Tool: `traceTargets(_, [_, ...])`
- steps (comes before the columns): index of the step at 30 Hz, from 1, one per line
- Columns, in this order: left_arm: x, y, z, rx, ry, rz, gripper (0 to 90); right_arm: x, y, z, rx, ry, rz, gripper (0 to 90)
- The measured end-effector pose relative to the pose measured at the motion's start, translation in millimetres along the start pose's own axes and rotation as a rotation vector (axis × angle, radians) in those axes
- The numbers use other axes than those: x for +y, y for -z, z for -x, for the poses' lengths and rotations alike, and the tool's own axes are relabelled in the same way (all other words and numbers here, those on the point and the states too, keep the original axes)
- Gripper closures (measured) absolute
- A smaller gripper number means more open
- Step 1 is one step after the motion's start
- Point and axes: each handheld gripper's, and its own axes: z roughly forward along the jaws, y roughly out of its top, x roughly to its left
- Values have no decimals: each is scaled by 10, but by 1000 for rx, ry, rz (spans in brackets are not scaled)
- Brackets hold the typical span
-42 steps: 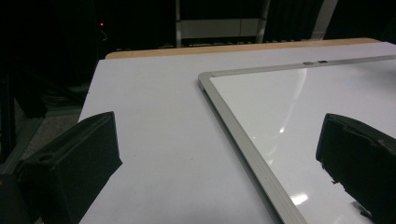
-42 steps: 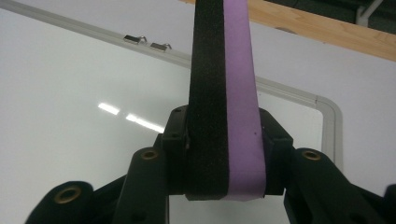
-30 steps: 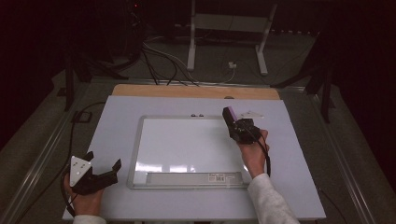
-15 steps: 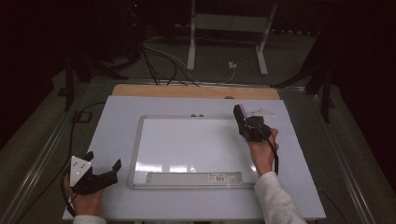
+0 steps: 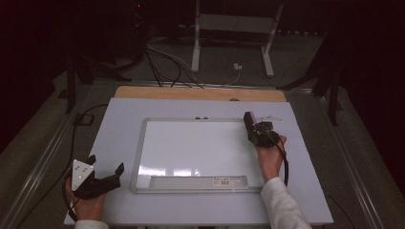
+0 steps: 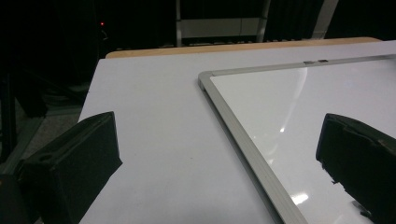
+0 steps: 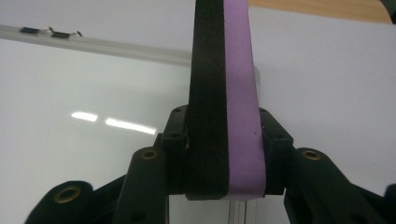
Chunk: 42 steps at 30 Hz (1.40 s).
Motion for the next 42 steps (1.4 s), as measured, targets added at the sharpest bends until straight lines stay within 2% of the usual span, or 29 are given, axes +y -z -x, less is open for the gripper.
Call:
traceTargets(7, [2,4,-1,1,1,1,4,-45,-95,14,-21,-14,-25,628])
traceTargets(17, [0,7,-6,0,2,1,4,-113,-184,0,-24,-43,-61,623])
traceTargets(19, [-2,4,-6,0,3,1,4,-126,-179,-7,-27,-44,-54,619])
traceTargets(28, [-1,8,-5,0,2,2,4,-187,-97,-87,19,-27,-60,486])
traceTargets(30, [-1,11,-6,1,3,2,4,-187,-62,-64,44,-32,-47,424])
traceTargets(33, [-3,9,-7,1,4,0,4,-176,11,-35,72,-14,-14,313])
traceTargets(38, [2,22,-8,2,5,3,4,-181,215,76,136,-13,57,174])
traceTargets(42, [2,31,-26,5,12,4,4,-228,430,184,191,-6,123,122])
